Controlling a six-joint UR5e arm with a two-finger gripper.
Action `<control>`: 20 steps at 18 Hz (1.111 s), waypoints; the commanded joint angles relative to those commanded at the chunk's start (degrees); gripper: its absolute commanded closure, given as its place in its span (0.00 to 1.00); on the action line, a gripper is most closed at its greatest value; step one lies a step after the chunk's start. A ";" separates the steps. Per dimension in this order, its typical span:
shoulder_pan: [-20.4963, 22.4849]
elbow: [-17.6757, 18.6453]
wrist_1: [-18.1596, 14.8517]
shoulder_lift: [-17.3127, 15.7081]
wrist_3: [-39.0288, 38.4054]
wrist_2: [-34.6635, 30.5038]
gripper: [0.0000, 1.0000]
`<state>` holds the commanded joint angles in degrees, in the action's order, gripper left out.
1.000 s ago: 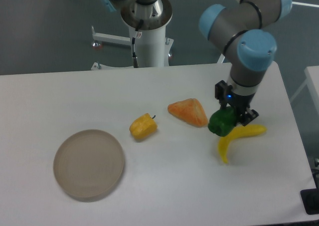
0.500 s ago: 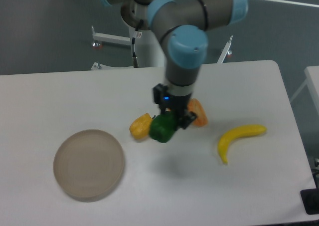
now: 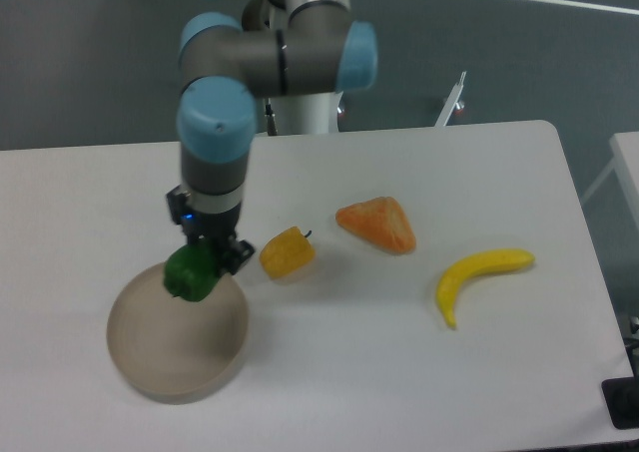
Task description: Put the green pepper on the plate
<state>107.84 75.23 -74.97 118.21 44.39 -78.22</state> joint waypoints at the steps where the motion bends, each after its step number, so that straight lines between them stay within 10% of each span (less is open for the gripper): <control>1: -0.09 0.26 0.17 0.88 0.00 0.00 0.80; 7: -0.53 0.35 5.09 4.22 0.00 -0.35 0.72; 10: -0.53 0.70 5.80 5.54 0.26 -0.61 0.53; 13: -0.53 0.70 5.89 5.55 0.53 -2.28 0.00; 20: -0.44 0.00 5.80 2.91 1.14 -8.25 0.00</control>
<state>107.40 75.23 -69.17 121.12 45.53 -86.47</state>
